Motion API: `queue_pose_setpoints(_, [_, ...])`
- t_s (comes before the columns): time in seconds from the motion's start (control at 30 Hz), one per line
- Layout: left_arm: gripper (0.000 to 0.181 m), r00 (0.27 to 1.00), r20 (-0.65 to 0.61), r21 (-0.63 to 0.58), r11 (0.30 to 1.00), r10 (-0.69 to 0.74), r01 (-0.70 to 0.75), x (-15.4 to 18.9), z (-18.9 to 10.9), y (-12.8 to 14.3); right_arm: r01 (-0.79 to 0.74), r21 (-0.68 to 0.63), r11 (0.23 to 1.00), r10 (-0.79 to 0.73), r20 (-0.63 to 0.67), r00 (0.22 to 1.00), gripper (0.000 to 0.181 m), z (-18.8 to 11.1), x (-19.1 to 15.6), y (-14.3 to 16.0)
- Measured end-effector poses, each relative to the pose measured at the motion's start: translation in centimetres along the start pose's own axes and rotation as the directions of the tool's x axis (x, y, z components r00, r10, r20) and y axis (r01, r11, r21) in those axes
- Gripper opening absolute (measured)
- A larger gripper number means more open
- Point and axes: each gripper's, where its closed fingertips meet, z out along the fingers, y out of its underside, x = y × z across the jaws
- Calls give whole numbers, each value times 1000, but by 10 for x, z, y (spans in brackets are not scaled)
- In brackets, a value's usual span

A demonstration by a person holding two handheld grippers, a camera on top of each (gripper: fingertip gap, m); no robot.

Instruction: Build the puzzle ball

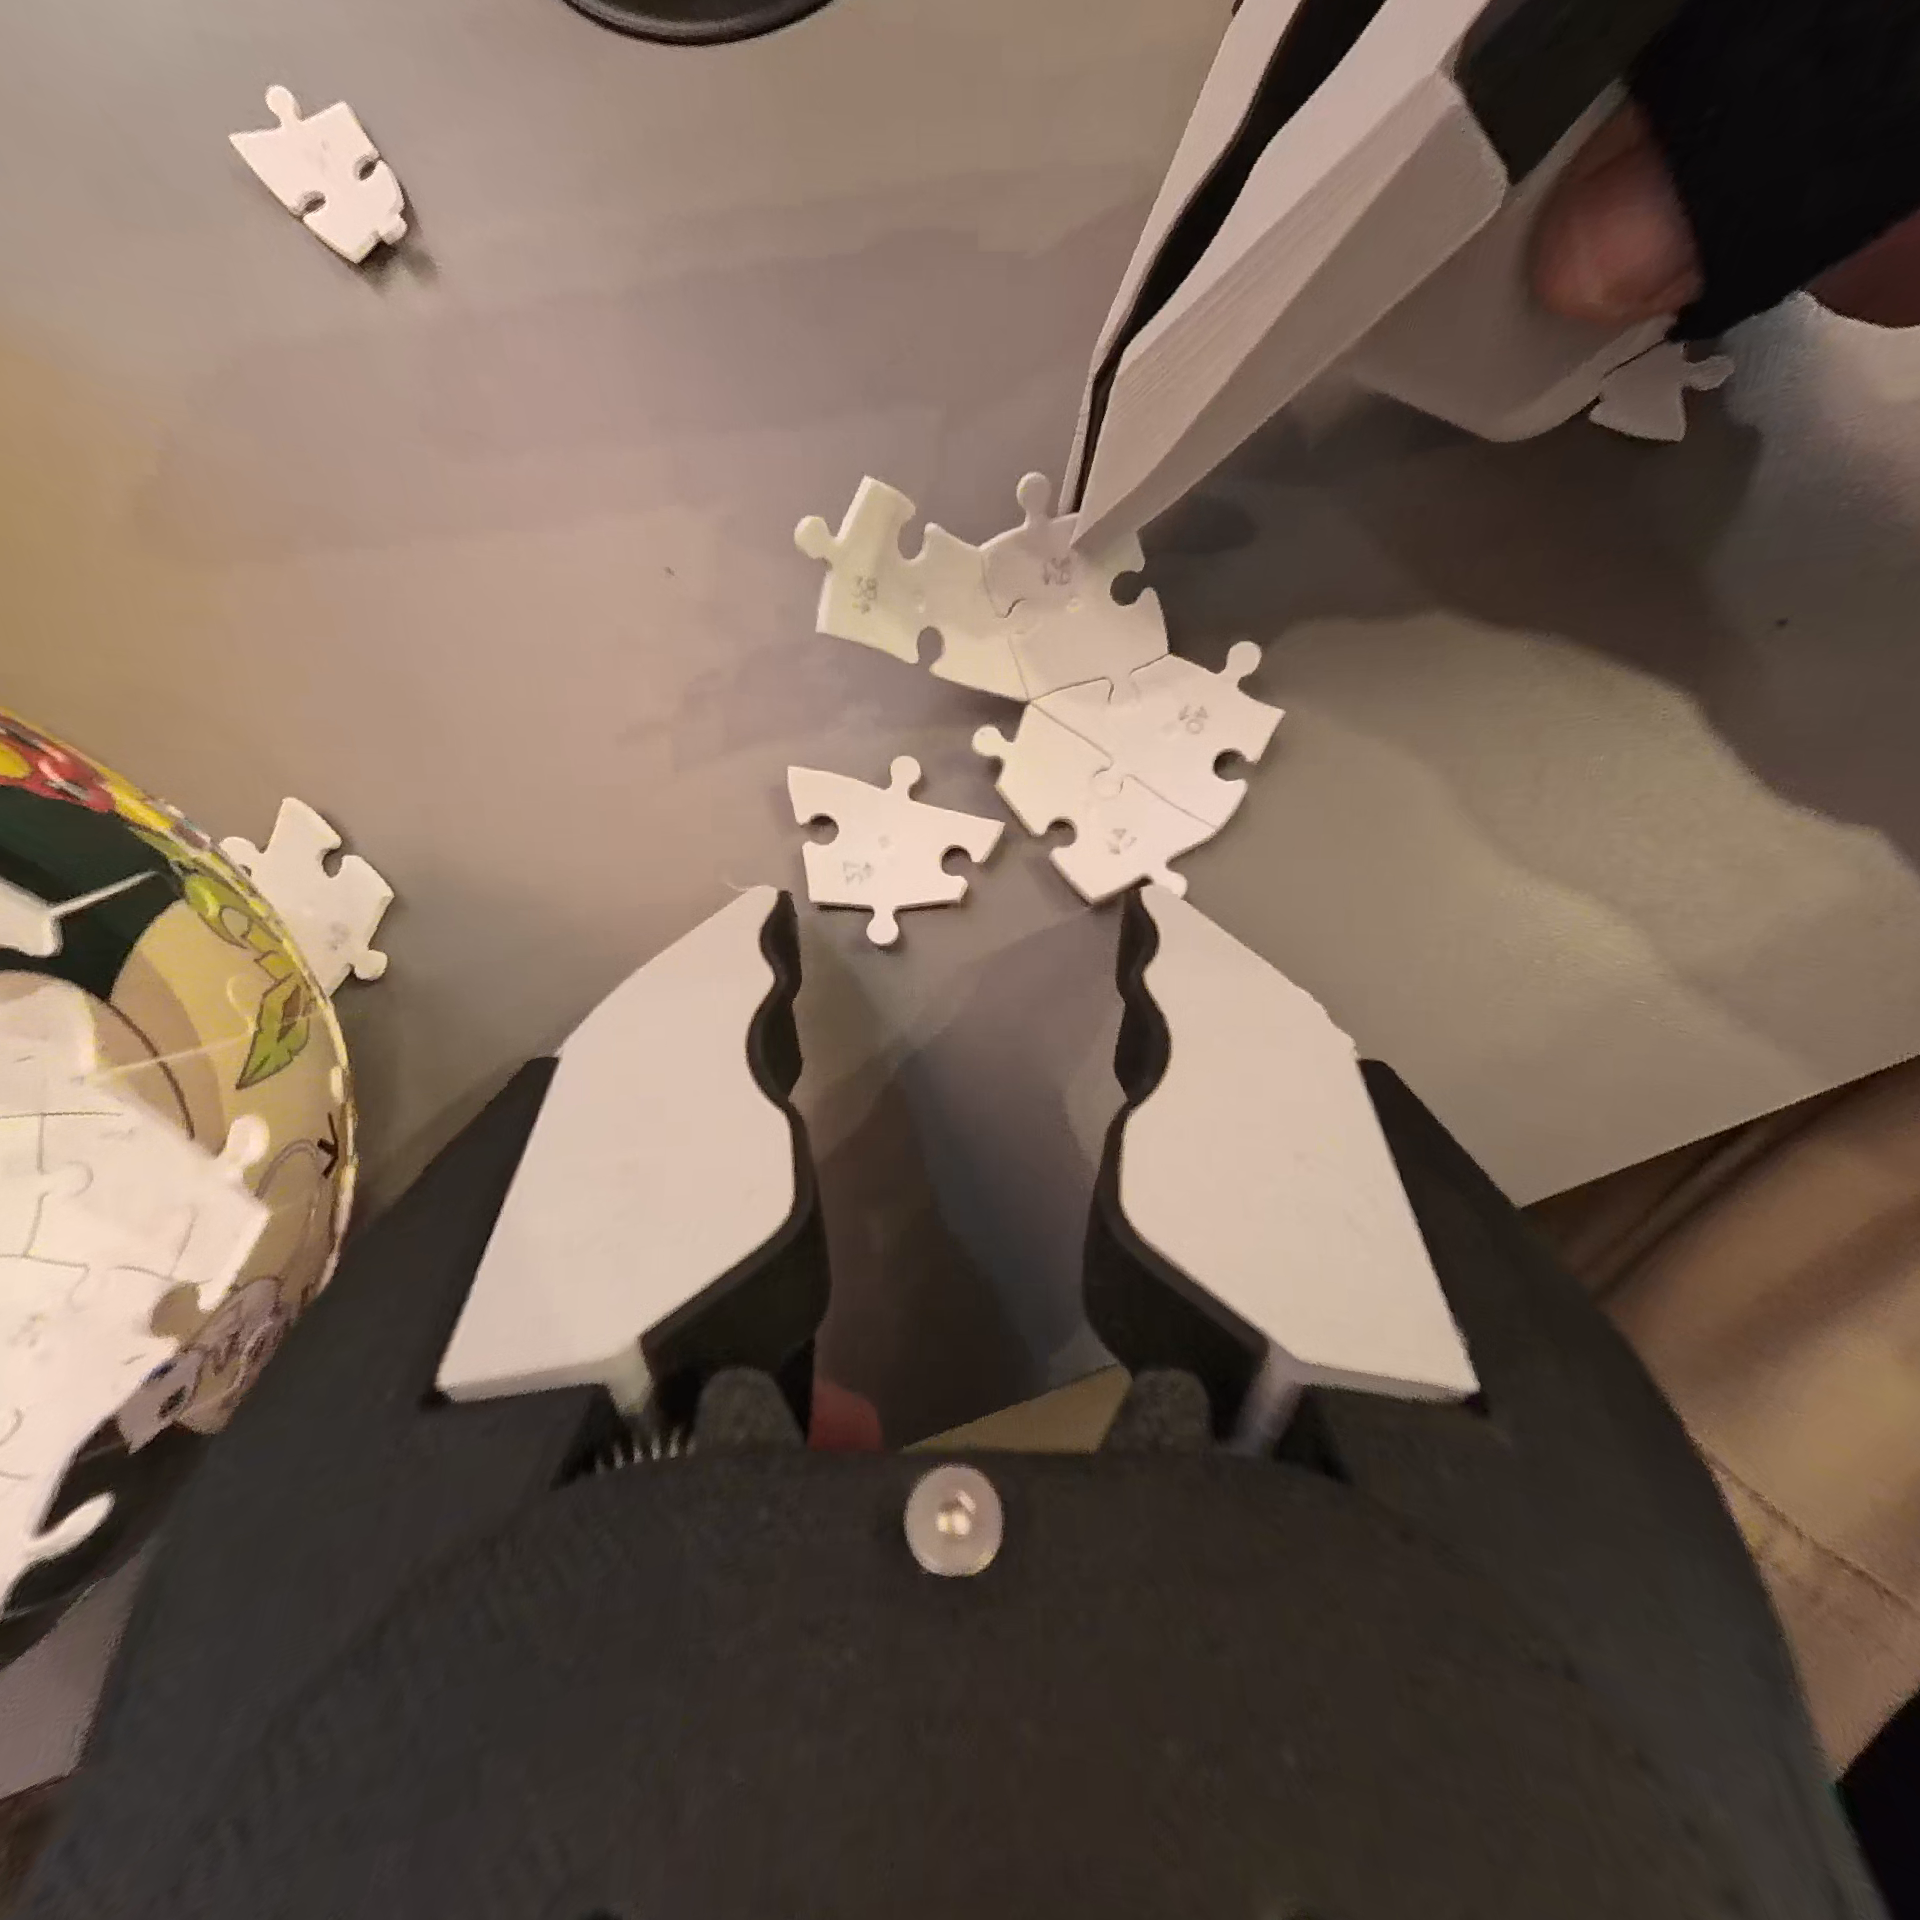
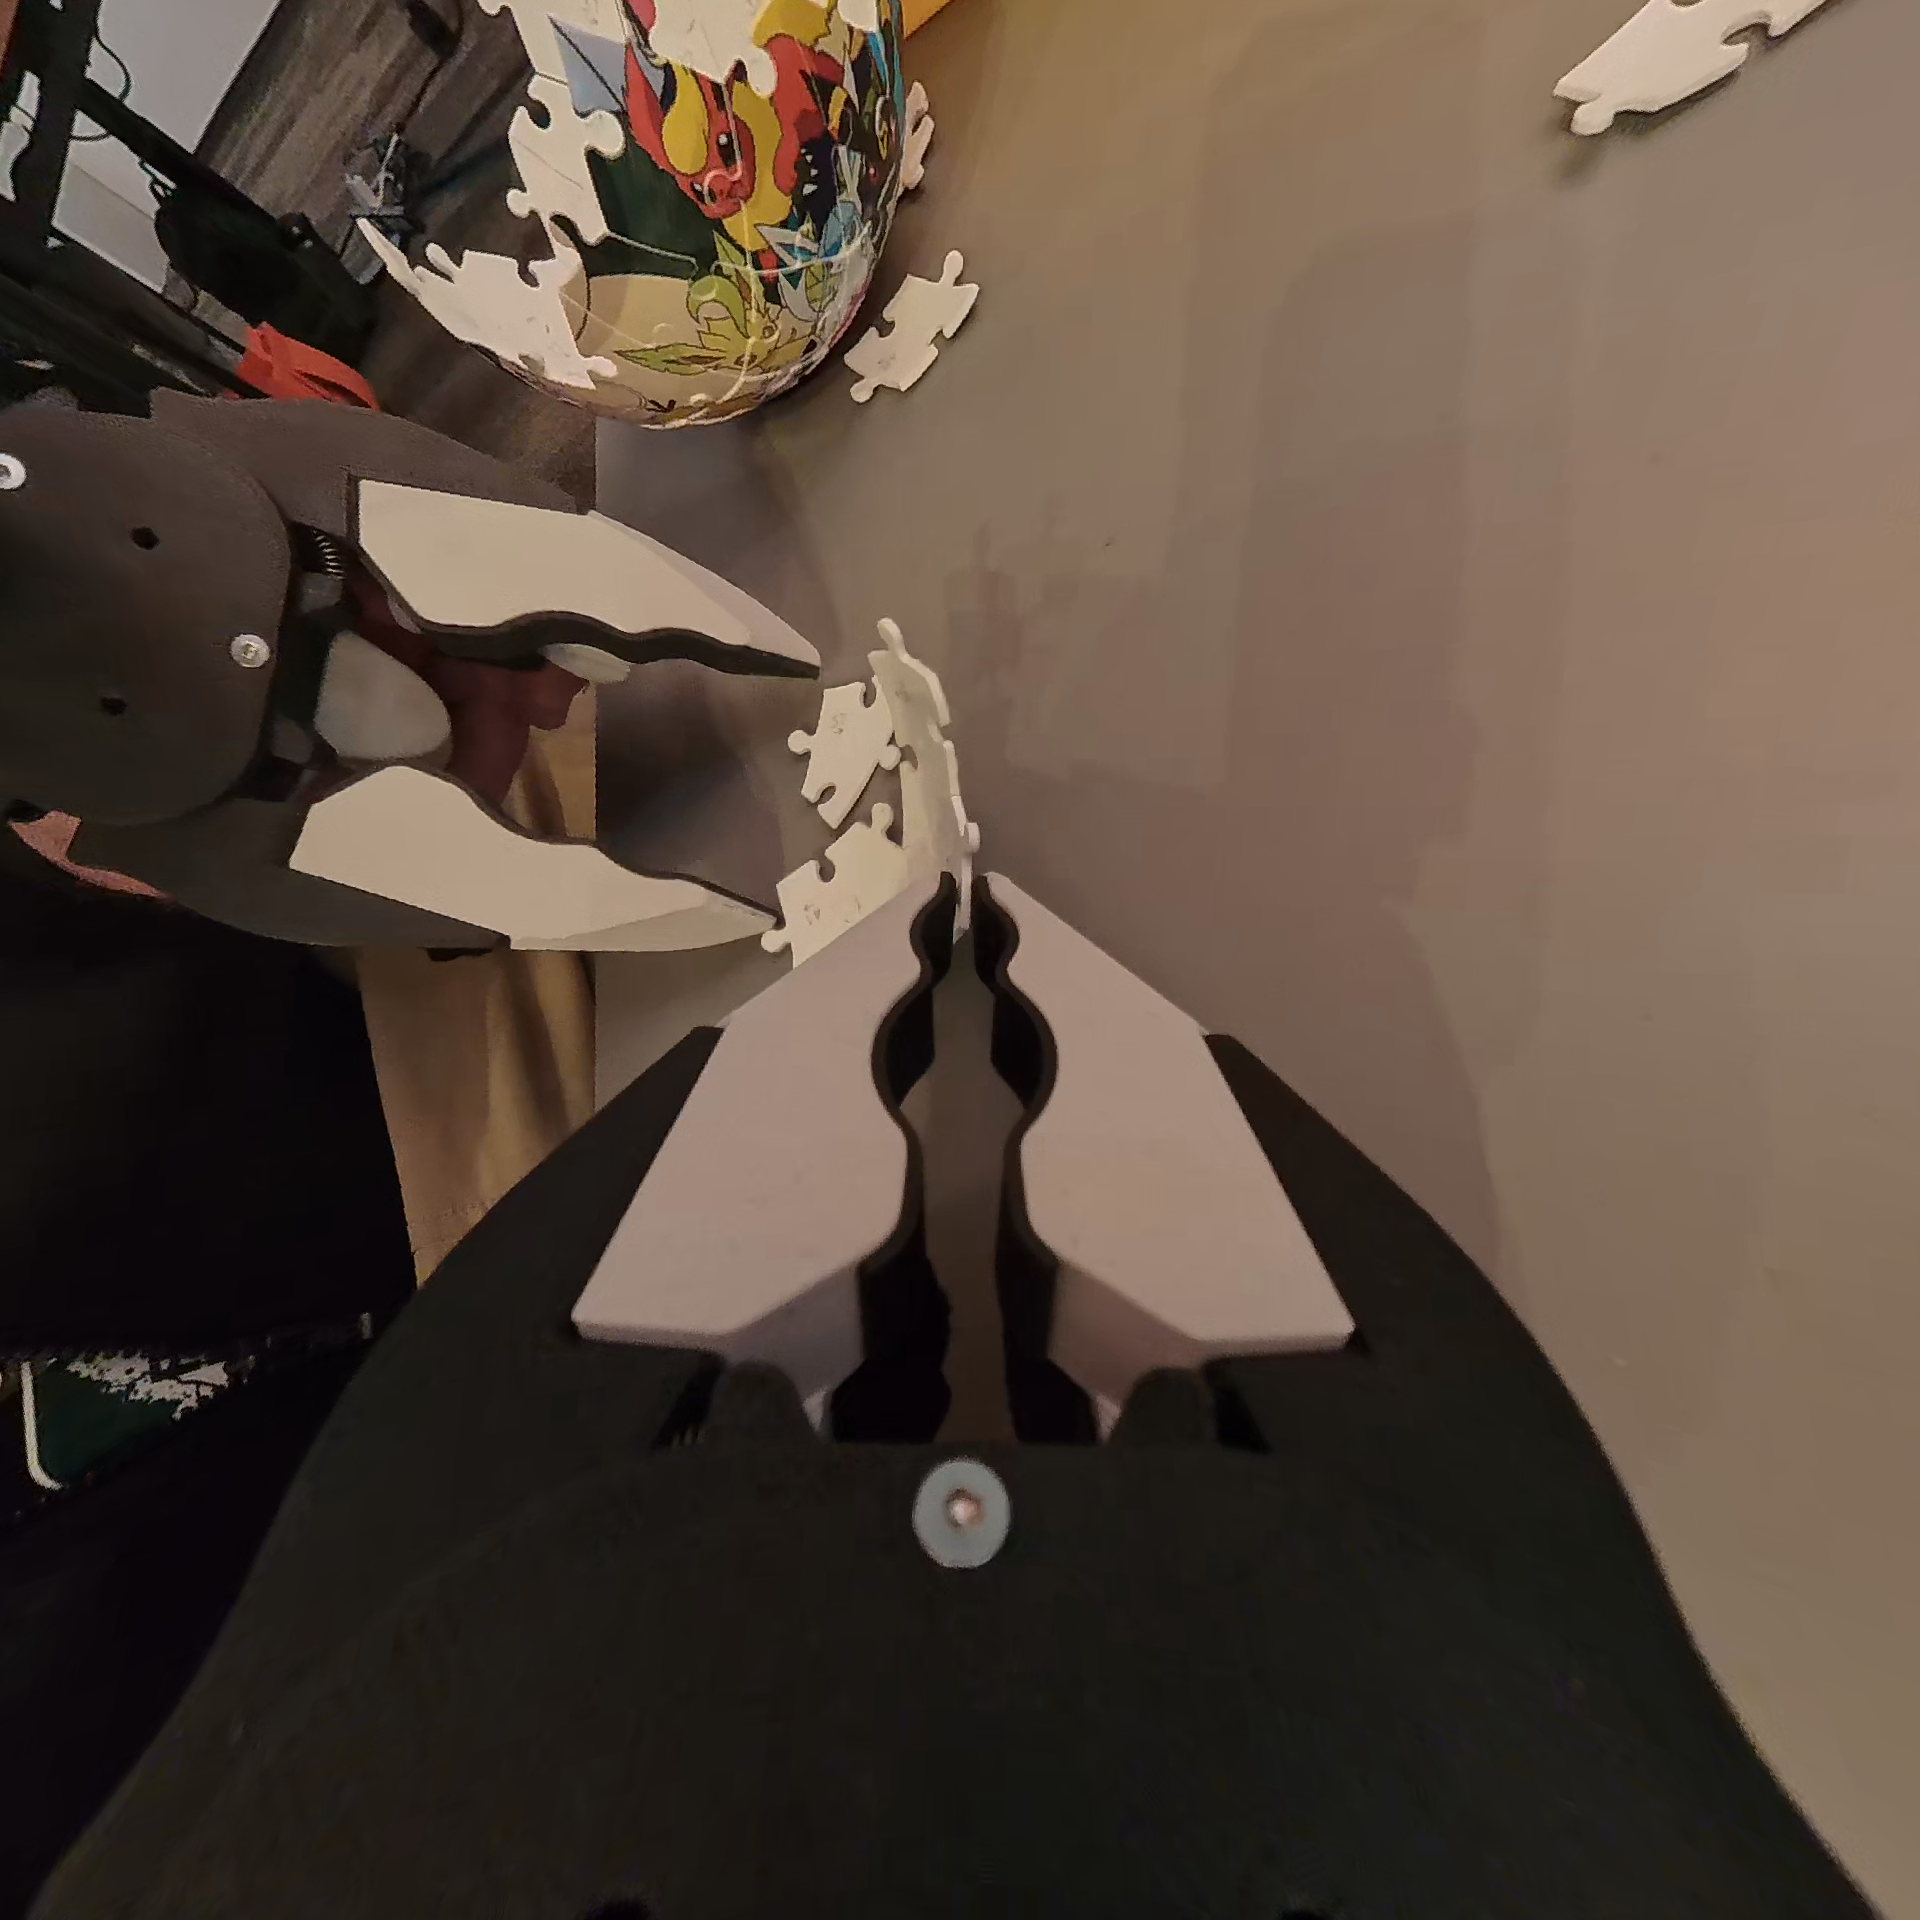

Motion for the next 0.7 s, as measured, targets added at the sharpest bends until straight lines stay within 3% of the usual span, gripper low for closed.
queue_pose_setpoints(0.7, [58,989,-138,65,997,49,-40,18,-6,0,-3,-19,1000,4,12,1000,2,0,1,6])
